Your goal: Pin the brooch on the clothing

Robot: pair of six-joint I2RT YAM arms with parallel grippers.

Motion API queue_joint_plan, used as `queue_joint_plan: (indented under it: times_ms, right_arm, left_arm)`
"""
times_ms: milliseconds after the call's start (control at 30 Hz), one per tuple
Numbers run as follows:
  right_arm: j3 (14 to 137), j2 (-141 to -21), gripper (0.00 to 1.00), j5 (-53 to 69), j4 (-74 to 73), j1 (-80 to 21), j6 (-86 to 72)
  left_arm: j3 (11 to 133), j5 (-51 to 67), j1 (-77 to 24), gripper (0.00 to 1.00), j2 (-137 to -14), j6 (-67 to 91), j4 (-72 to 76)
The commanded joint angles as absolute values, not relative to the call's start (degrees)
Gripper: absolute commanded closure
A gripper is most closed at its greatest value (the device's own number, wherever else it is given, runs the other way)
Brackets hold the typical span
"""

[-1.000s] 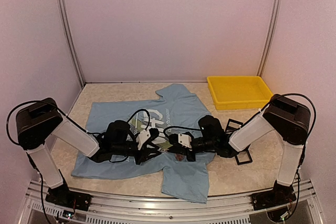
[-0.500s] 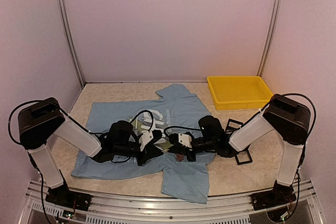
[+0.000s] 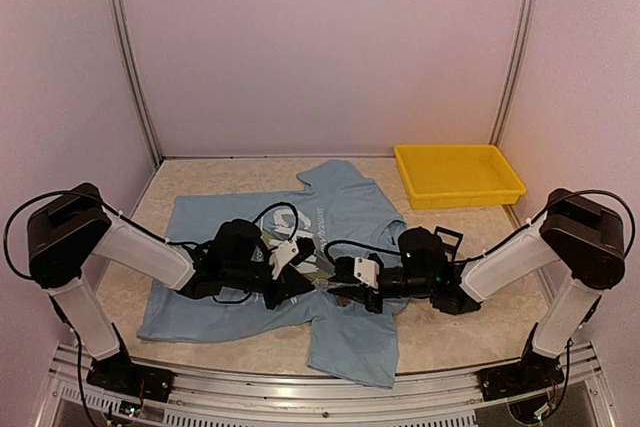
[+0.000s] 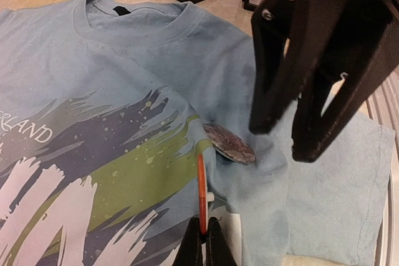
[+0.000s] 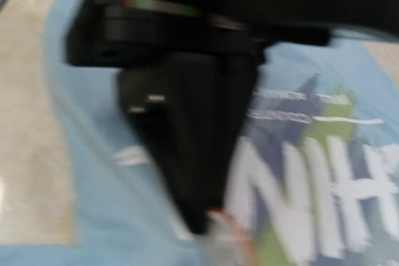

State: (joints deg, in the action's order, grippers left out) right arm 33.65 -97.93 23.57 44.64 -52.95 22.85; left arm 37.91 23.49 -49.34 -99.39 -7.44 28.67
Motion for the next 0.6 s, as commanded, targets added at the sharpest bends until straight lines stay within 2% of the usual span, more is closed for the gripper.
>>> queue_joint_plan:
  times_ms: [0, 267, 567]
  right_arm:
    - [32.14, -98.84, 0.8, 19.87, 48.62, -56.69, 18.9]
    - [32.12, -106.86, 0.92, 13.55, 58.2, -56.69, 14.85]
    - [31.08, -110.98, 0.95, 10.04, 59.31, -56.62, 12.95]
  left_arm:
    - [38.95, 23.81, -50.0, 1.0, -96.76, -5.6, 24.76]
    - [37.81, 26.26, -50.45, 1.0, -94.89, -3.54, 24.63]
    - [37.43, 29.87, -50.27, 1.0, -93.34, -1.76, 25.56]
